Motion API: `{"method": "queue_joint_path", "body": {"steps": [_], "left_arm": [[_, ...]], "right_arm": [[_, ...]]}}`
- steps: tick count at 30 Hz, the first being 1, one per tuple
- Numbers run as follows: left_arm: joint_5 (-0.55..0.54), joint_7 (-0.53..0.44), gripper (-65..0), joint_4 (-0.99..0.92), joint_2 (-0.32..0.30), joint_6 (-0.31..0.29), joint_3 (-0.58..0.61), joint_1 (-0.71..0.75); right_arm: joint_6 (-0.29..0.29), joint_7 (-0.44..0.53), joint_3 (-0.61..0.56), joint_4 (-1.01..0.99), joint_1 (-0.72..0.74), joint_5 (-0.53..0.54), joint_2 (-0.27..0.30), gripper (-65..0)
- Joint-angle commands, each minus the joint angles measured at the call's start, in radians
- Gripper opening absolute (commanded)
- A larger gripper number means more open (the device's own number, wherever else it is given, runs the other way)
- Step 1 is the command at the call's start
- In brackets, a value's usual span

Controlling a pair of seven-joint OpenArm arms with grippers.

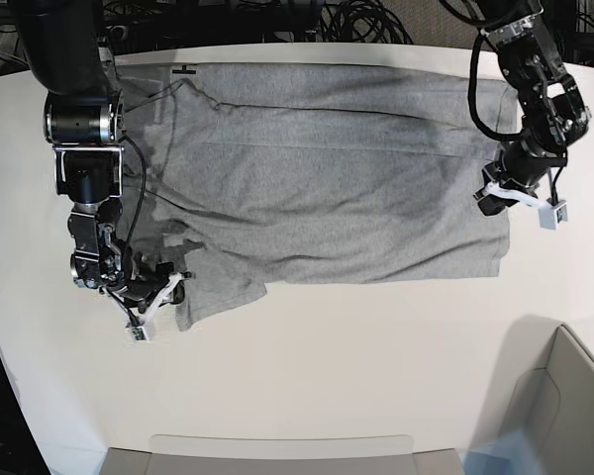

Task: Fold the T-shirt properly
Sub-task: 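Grasp the hem corners with both grippers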

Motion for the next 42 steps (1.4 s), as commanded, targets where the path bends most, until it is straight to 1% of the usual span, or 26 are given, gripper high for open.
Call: {"method": "queue_joint_path", "body": {"steps": [1, 2, 4, 6, 9, 11, 12, 13, 15, 17, 20, 26, 29, 32, 39, 42], "left_arm": [[-0.009, -0.020, -65.0, -0.004, -0.013, 0.002, -0.006, -0.038], [-0.009, -0.020, -64.3, -0.025, -0.022, 0.002, -0.006, -0.052], [-0.009, -0.023, -56.8, -0.067, -0.057, 0.002, -0.002, -0.084], [-0.009, -0.024, -52.6, -0.113, -0.080, 0.002, -0.002, -0.127], [-0.008, -0.063, -52.1, -0.194, -0.126, 0.003, 0.000, -0.196], [-0.006, -0.089, -52.1, -0.289, -0.151, 0.003, 0.001, -0.253], [0.012, -0.106, -52.1, -0.358, -0.166, 0.003, 0.015, -0.290], [0.035, -0.124, -52.1, -0.413, -0.177, 0.003, 0.046, -0.322], [0.103, -0.192, -52.1, -0.533, -0.203, 0.003, 0.139, -0.391], [0.147, -0.268, -52.1, -0.617, -0.209, 0.003, 0.238, -0.432], [0.178, -0.319, -52.1, -0.686, -0.214, 0.003, 0.317, -0.474], [0.181, -0.365, -52.0, -0.759, -0.214, 0.003, 0.334, -0.506], [0.221, -0.391, -52.1, -0.857, -0.214, 0.003, 0.354, -0.546], [0.256, -0.426, -52.1, -0.874, -0.214, 0.003, 0.362, -0.555], [0.251, -0.423, -52.0, -0.877, -0.214, -0.004, 0.362, -0.558], [0.250, -0.402, -52.0, -0.877, -0.211, -0.006, 0.362, -0.558]], "right_arm": [[0.026, -0.097, -0.016, -0.011, -0.007, -0.020, -0.012, -46.6], [0.026, -0.097, -0.019, -0.011, -0.007, -0.020, -0.017, -46.6], [0.026, -0.097, -0.018, -0.011, -0.010, -0.020, -0.019, -46.6], [0.026, -0.097, -0.023, -0.011, -0.013, -0.020, -0.020, -46.6], [0.026, -0.100, -0.024, -0.011, -0.015, -0.020, -0.017, -46.6], [0.026, -0.100, -0.024, -0.011, -0.015, -0.020, -0.016, -46.6], [0.026, -0.100, -0.024, -0.011, -0.015, -0.020, -0.016, -46.6], [0.026, -0.100, -0.024, -0.011, -0.015, -0.020, -0.016, -46.6], [0.026, -0.100, -0.024, -0.011, -0.015, -0.020, -0.016, -46.6], [0.026, -0.100, -0.024, -0.009, -0.015, -0.020, -0.016, -46.6], [0.026, -0.100, -0.024, -0.009, -0.015, -0.020, -0.016, -46.6], [0.026, -0.100, -0.026, -0.009, -0.016, -0.020, -0.014, -46.6], [0.026, -0.100, -0.026, -0.009, -0.026, -0.021, -0.014, -46.6], [0.026, -0.100, -0.026, 0.003, -0.030, -0.021, -0.002, -46.6], [0.026, -0.100, -0.026, 0.041, -0.058, -0.021, 0.000, -46.6], [0.026, -0.100, -0.026, 0.041, -0.058, -0.021, 0.000, -46.6]]}}
